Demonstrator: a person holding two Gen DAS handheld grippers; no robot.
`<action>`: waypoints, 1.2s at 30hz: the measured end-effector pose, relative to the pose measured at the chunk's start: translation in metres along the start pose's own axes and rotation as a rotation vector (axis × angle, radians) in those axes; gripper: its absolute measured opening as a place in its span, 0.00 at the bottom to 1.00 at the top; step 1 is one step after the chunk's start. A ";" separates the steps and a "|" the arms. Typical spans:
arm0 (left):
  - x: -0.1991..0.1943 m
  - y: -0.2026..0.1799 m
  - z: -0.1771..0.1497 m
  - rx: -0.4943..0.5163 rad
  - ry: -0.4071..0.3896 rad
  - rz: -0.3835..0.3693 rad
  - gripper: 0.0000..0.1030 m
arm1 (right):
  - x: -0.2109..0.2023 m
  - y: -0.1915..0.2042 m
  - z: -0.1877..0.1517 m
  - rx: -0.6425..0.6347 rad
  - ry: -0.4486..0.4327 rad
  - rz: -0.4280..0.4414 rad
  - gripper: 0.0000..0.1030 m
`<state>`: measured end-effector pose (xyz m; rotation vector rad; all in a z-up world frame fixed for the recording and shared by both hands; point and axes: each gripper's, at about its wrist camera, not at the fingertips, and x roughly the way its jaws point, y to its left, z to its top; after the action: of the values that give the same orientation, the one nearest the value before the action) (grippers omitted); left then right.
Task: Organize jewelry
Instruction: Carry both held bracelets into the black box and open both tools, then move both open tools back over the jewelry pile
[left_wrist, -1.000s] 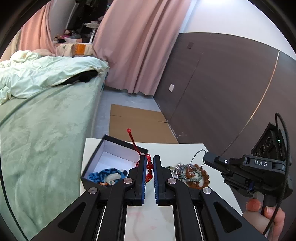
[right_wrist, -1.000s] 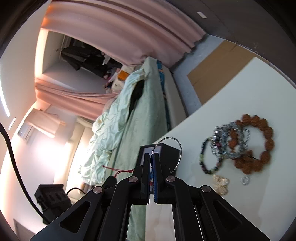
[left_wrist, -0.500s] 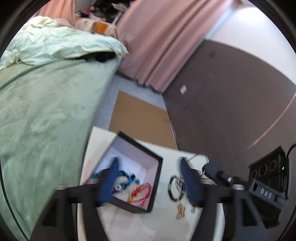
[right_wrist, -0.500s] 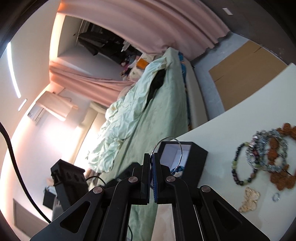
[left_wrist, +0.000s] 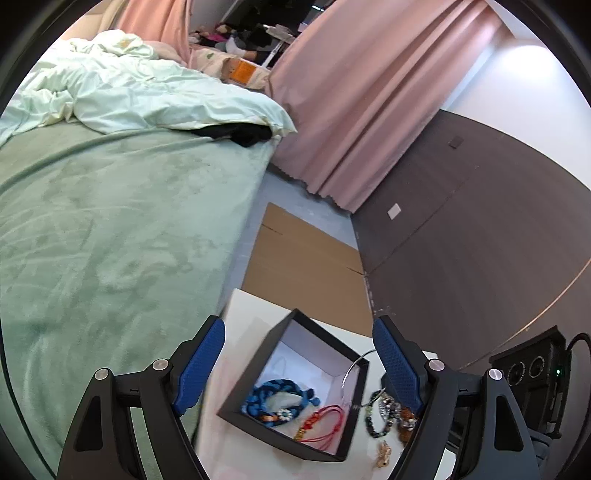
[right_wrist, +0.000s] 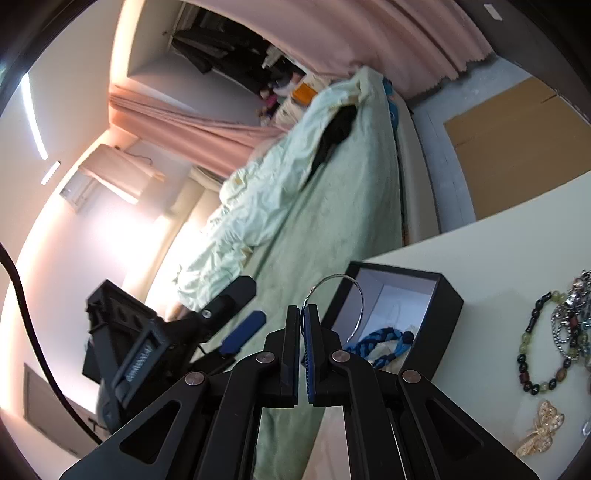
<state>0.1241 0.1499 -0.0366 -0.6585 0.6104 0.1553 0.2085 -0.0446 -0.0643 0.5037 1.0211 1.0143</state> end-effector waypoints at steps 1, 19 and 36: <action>0.001 0.001 -0.001 0.001 0.003 0.005 0.80 | 0.003 -0.002 -0.001 -0.001 0.016 -0.022 0.27; -0.011 -0.034 -0.032 0.106 0.020 0.014 0.80 | -0.037 -0.007 -0.019 0.020 0.061 -0.123 0.76; -0.028 -0.050 -0.056 0.177 0.043 0.004 0.80 | -0.103 -0.039 -0.024 0.182 -0.073 -0.182 0.76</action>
<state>0.0905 0.0771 -0.0295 -0.4908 0.6592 0.0895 0.1899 -0.1550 -0.0574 0.5817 1.0785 0.7405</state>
